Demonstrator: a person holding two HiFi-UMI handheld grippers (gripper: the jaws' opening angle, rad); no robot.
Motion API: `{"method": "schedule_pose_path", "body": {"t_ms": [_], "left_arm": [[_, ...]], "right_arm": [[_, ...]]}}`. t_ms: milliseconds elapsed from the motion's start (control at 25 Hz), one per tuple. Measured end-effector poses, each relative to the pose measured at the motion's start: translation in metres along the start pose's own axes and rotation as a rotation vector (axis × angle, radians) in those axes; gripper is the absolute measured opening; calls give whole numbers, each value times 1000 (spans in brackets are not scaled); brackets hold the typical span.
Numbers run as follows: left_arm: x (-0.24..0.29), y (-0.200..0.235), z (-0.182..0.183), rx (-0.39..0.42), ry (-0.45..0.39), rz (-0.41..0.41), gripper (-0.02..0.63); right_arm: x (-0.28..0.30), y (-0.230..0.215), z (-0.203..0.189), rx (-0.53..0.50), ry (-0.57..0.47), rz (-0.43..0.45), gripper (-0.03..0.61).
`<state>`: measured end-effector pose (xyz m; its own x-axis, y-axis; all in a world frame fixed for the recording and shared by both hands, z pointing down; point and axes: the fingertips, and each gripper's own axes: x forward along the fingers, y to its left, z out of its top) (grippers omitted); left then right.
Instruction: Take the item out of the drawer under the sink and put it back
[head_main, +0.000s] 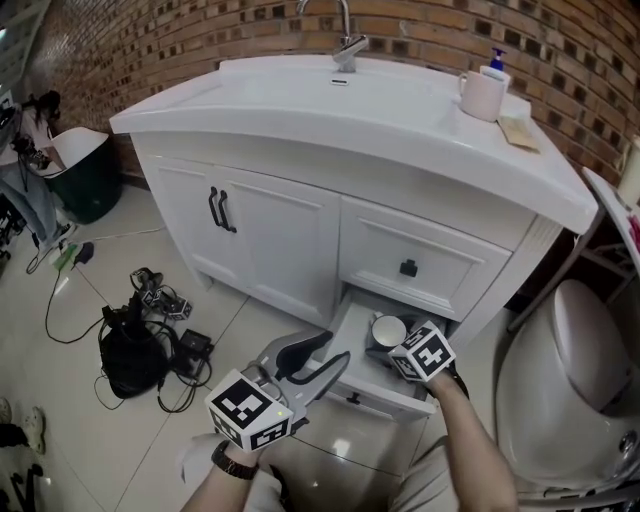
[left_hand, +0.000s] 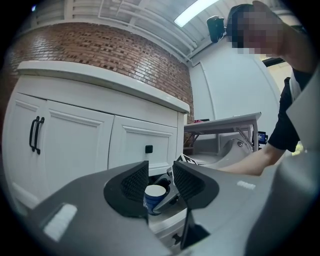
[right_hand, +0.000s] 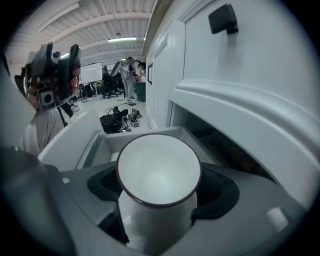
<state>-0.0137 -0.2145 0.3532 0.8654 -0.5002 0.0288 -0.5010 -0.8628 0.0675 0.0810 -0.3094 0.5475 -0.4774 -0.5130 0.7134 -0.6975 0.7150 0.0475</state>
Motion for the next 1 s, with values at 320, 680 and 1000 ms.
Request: {"method": "schedule_pose_path", "body": {"t_ms": [320, 680, 1000], "left_arm": [[2, 3, 5, 5, -26, 4, 161], [7, -4, 10, 1, -39, 8, 161], [3, -12, 25, 17, -78, 39, 160]], "right_arm": [[15, 0, -9, -6, 24, 0, 410], [-11, -2, 11, -27, -84, -54, 450], [-119, -5, 78, -61, -538, -238, 60]]}}
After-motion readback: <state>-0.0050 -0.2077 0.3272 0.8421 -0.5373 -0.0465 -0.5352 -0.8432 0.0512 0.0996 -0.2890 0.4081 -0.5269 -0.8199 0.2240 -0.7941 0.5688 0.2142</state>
